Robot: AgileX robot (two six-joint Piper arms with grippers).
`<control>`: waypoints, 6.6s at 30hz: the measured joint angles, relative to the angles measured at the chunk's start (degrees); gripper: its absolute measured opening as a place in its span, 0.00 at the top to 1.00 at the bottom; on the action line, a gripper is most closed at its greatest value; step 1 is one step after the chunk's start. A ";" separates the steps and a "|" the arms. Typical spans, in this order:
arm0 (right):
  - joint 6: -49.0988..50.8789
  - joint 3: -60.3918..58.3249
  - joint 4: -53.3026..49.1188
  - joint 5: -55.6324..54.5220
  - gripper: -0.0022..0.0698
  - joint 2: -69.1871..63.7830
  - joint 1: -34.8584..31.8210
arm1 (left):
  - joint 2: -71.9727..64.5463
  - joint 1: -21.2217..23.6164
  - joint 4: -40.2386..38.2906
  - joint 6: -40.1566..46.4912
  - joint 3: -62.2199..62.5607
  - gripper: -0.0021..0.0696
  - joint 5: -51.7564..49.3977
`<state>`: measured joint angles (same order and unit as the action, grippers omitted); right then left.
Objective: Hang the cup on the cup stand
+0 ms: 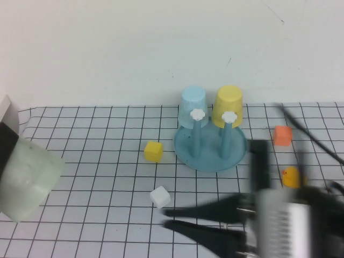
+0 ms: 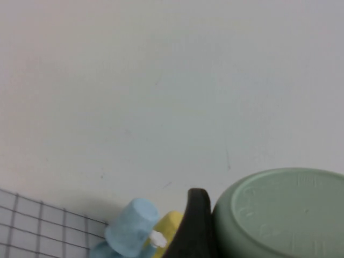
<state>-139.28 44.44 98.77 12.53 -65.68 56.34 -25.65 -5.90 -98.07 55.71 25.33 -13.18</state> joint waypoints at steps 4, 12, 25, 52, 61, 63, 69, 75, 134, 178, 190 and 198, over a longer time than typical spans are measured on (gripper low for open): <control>9.39 -8.76 0.00 -2.53 0.96 8.05 0.00 | 0.00 0.00 0.00 13.83 0.00 0.18 -0.10; 24.13 -19.18 -10.04 9.74 0.97 11.91 0.00 | 0.00 0.00 0.00 37.21 0.00 0.18 -0.10; 102.98 -14.09 -89.84 35.42 0.97 19.31 0.00 | -0.11 0.00 0.00 45.48 0.00 0.18 -3.21; 135.79 -17.34 -114.87 40.18 0.97 49.33 0.00 | -48.35 -0.56 0.96 42.30 31.04 0.18 -26.62; 135.79 -17.34 -114.87 40.31 0.97 49.33 0.00 | -60.91 -13.99 0.86 53.39 41.06 0.18 -13.77; 135.79 -17.34 -114.87 40.31 0.97 49.33 0.00 | -63.45 -17.00 0.75 54.75 42.36 0.18 -10.28; 135.79 -17.34 -114.87 40.40 0.97 49.33 0.00 | -73.64 -19.82 0.75 54.91 48.24 0.18 -8.65; 135.79 -17.34 -114.87 40.40 0.97 49.33 0.00 | -81.06 -19.82 0.52 54.70 55.17 0.18 -6.04; 135.79 -17.34 -114.87 40.52 0.97 49.33 0.00 | -99.69 -19.95 0.09 43.34 72.20 0.03 -1.90; 157.46 -17.34 -120.39 19.93 0.97 49.33 0.00 | -32.08 -25.13 -4.34 87.45 52.99 0.97 57.16; 157.92 -17.34 -120.61 20.24 0.97 49.33 0.00 | -16.76 -25.17 -3.34 85.15 32.97 0.97 27.72; 157.92 -17.34 -120.61 20.24 0.97 49.33 0.00 | -6.73 -25.17 -2.23 90.98 25.36 0.97 20.45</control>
<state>18.64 27.09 -21.84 32.77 -16.35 56.34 -32.38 -31.07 -100.30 146.69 50.69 7.27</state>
